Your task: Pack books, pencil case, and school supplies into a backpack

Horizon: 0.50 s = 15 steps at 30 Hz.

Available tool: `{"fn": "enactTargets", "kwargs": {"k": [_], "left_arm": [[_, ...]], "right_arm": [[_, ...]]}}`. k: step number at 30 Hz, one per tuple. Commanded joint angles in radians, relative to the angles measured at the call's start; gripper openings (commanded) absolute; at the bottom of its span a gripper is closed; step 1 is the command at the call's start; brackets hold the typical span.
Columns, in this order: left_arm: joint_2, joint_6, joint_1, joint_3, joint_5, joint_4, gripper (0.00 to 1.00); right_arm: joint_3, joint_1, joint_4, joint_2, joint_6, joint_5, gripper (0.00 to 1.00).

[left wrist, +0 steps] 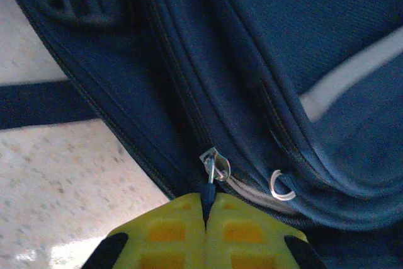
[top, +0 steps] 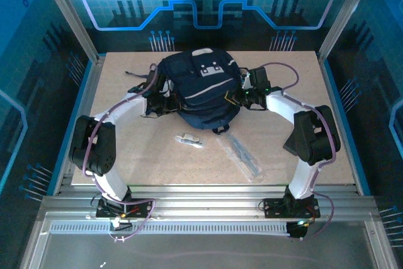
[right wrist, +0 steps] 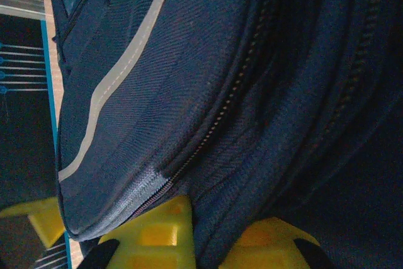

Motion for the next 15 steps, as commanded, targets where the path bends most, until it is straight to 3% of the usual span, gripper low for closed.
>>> {"fn": "enactTargets", "kwargs": {"k": [1,9,15], "left_arm": [[0.041,0.068,0.111,0.034,-0.289,0.032,0.00],[0.116,0.303,0.163,0.103,-0.318,0.192,0.00],[0.172,0.338,0.220,0.140,-0.330,0.180,0.00]], "right_arm": [[0.051,-0.028,-0.065,-0.049,-0.125,0.021,0.00],[0.115,-0.023,-0.113,-0.001,-0.193,-0.021,0.00],[0.136,-0.003,-0.124,0.014,-0.212,-0.046,0.00]]}}
